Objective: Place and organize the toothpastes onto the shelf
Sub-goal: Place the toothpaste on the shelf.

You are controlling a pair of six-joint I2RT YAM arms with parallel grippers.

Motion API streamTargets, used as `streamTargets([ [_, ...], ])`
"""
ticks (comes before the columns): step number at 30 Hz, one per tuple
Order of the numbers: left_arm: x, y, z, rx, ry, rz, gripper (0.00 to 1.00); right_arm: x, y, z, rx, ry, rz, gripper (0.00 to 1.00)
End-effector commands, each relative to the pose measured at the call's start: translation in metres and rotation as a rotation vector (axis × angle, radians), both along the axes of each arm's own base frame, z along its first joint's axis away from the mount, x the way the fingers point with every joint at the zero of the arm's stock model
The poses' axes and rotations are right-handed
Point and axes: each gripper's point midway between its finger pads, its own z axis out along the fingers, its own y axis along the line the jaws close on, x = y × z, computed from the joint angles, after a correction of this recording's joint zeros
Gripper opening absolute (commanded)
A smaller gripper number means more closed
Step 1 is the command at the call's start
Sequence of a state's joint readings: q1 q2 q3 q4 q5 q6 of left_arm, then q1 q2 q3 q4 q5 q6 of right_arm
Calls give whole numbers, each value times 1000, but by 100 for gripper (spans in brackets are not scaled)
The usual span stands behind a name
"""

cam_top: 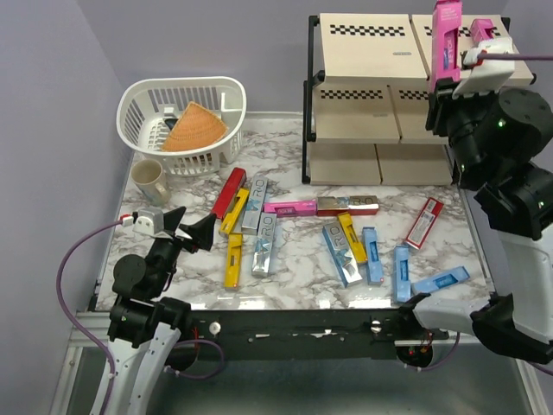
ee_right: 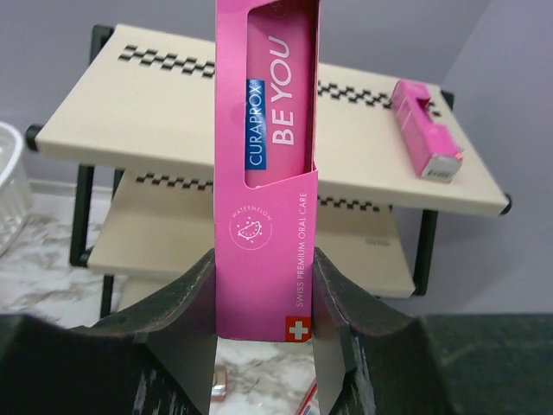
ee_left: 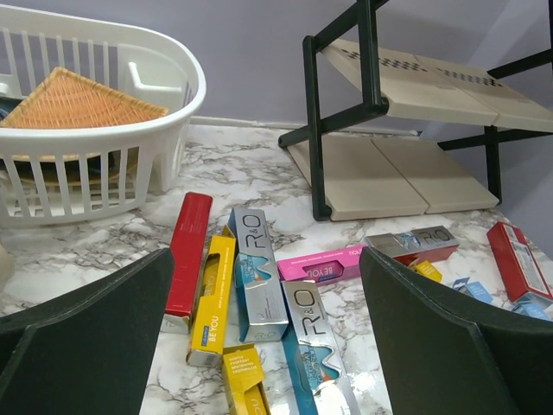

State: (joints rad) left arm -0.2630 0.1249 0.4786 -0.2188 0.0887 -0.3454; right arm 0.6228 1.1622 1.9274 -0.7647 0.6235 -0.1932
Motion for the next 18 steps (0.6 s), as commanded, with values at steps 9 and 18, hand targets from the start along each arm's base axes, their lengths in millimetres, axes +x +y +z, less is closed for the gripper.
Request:
streamTargets([
  [9,-3,-11,5,9,-8,-60,99,116,-40,31,-146,-15,27,46],
  [18,-1,-13,3,14,3,-64,99,176,-74,-10,-107,68,1,47],
])
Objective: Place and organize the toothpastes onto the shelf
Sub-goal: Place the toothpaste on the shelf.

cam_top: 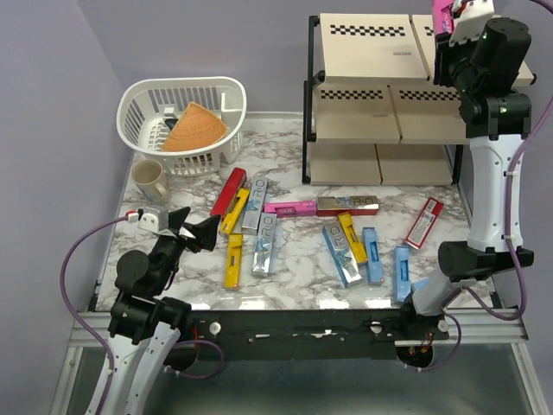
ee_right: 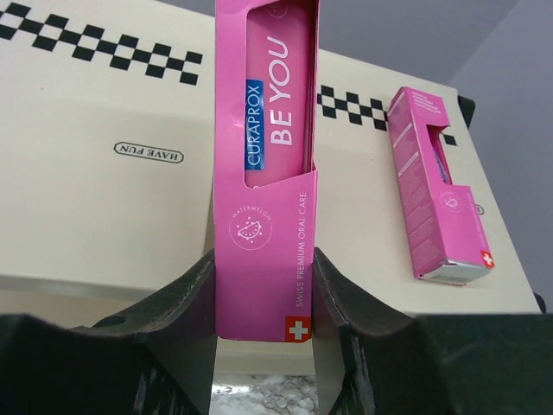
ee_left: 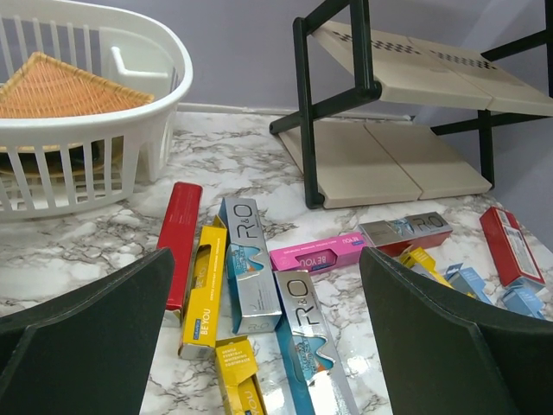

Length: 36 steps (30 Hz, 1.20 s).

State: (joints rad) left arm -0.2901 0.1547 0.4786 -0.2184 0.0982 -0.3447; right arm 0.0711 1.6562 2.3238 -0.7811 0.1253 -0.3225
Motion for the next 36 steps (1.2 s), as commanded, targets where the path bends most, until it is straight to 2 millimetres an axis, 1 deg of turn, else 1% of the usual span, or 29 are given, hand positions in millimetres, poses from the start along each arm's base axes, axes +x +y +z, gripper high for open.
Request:
streamTargets([
  [1,-2,-5,9,3,-23,-28,99,16,-8,4,52,-36,41,47],
  [2,-1,-5,9,4,-20,-29,99,18,-7,3,56,-33,46,48],
  [4,-1,-6,7,6,-17,-33,99,21,-17,-4,56,-20,25,50],
  [7,0,-7,7,6,-12,-37,99,26,-21,-11,59,-11,16,52],
  [11,1,-7,5,9,-9,-37,99,30,-29,-13,65,-15,-1,61],
  [14,1,-7,5,9,-7,-39,99,30,-30,-14,73,-12,-5,63],
  [16,1,-7,5,8,-7,-39,99,29,-31,-16,75,-9,-9,63],
  [17,0,-7,5,6,-7,-39,99,27,-33,-12,76,-22,-11,62],
  [19,0,-7,5,6,-7,-39,99,27,-35,-16,79,-16,-18,60],
  [21,0,-8,5,8,-8,-40,99,24,-38,-13,80,-26,-24,60],
  [23,0,-8,5,8,-8,-42,99,26,-41,-18,80,-17,-30,59],
  [25,0,-7,6,6,-9,-41,99,26,-43,-19,80,-15,-35,56],
  [26,1,-8,5,8,-7,-40,99,27,-46,-19,82,-17,-41,54],
  [31,1,-8,3,10,-1,-40,99,26,-54,-13,77,-41,-37,53],
  [36,3,-8,3,11,5,-40,99,27,-68,-6,74,-69,-31,53],
])
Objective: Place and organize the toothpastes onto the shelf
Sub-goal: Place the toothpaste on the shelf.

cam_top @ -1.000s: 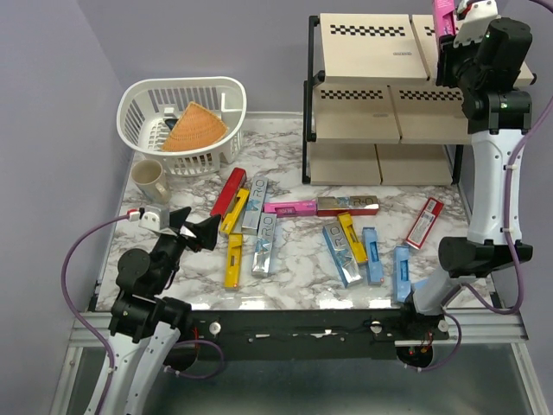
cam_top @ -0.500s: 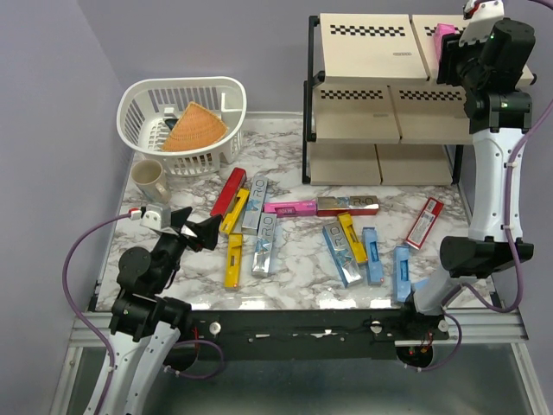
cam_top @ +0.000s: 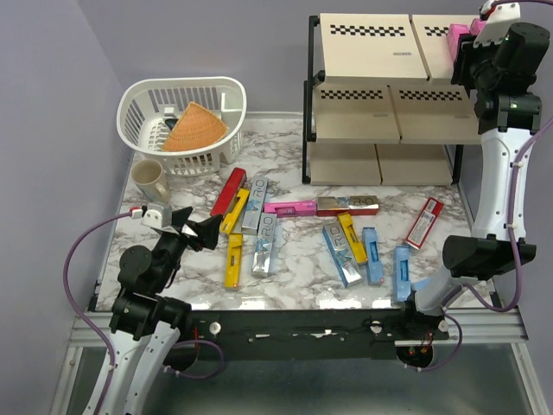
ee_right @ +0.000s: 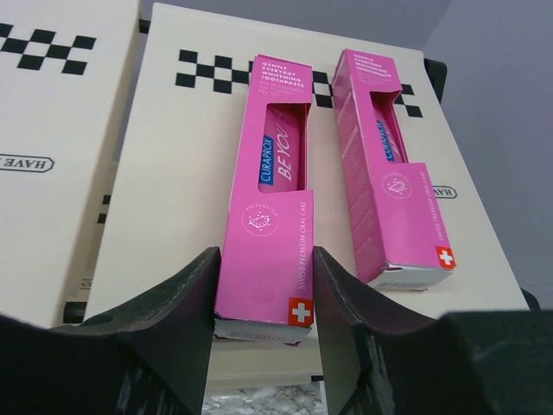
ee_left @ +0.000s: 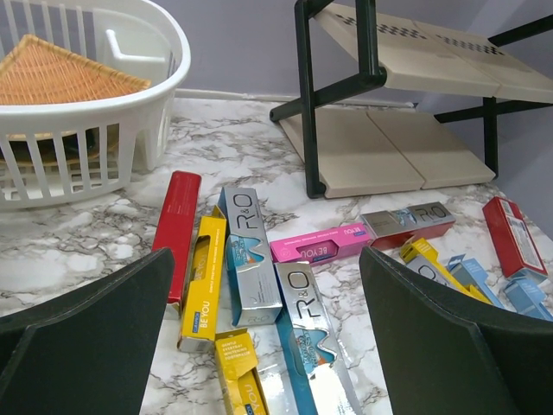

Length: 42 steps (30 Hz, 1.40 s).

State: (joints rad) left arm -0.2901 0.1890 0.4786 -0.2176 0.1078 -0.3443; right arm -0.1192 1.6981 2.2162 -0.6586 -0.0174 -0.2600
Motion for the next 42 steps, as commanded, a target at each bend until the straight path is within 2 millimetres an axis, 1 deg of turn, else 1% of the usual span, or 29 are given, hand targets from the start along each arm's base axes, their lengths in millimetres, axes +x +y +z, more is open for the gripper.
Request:
streamTargets([
  [1,-2,-5,9,0,-25,-31,99,-6,-8,27,-10,-91,24,53],
  [4,-1,-6,8,2,-19,-31,99,-3,-12,26,-11,-97,24,54],
  [8,0,-6,7,2,-18,-31,99,-3,-11,29,-18,-107,33,60],
  [13,0,-5,7,2,-18,-30,99,-7,-15,36,-30,-127,9,62],
  [16,-1,-6,7,3,-18,-33,99,-9,-10,37,-31,-132,31,59],
  [20,-1,-5,8,4,-20,-31,99,-7,-19,34,-49,-130,-8,54],
  [22,0,-6,7,4,-17,-31,99,-5,-22,31,-57,-124,-21,53],
  [26,0,-6,7,3,-18,-31,99,-3,-26,30,-74,-128,-37,49],
  [32,0,-5,7,4,-17,-29,99,3,-34,26,-92,-124,-51,48],
  [36,0,-5,6,6,-16,-29,99,3,-38,30,-97,-136,-57,44],
  [40,0,-5,6,5,-14,-28,99,5,-42,30,-103,-140,-63,44],
  [42,0,-5,6,5,-15,-26,99,8,-42,26,-102,-134,-60,44],
])
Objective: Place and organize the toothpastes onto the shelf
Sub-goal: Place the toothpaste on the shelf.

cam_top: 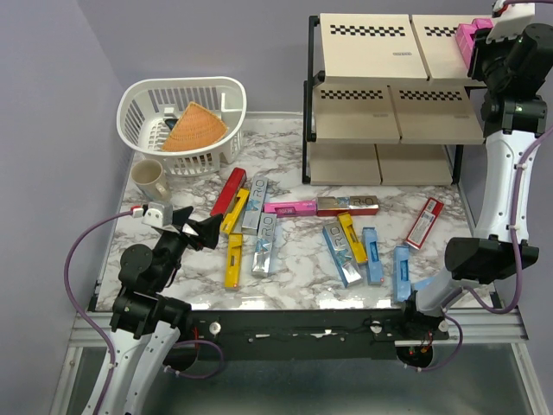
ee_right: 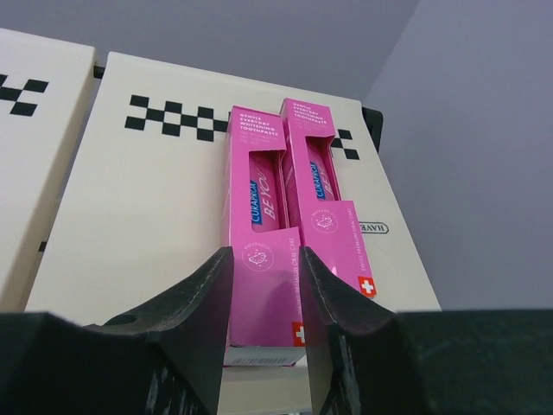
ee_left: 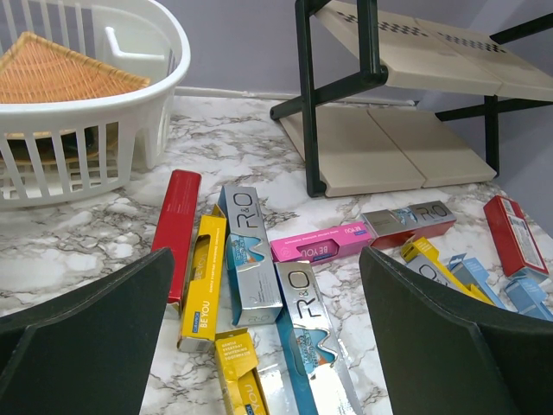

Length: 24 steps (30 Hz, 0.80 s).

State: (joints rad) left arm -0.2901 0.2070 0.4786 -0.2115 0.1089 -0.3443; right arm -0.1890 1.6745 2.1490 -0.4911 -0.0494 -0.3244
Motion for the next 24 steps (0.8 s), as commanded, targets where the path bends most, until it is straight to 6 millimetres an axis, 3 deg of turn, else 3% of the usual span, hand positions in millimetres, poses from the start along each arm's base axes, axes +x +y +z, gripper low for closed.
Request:
streamTargets([
  [1,-2,-4,9,2,-27,-25,99,5,-10,2,-20,-20,-24,44],
  [10,-2,-3,9,2,-29,-21,99,16,-7,-7,-7,-8,8,44],
  [14,-2,-3,9,3,-29,-21,99,14,1,0,26,-21,40,45],
  [19,-4,-3,11,-1,-39,-24,99,-21,17,49,44,-126,84,52],
  [20,-4,-3,12,-1,-40,-24,99,-36,21,64,49,-161,88,53],
  [23,-5,-3,13,-4,-47,-27,99,-60,24,80,64,-202,73,55],
  [24,-6,-3,14,-6,-52,-27,99,-62,21,77,72,-197,55,55],
])
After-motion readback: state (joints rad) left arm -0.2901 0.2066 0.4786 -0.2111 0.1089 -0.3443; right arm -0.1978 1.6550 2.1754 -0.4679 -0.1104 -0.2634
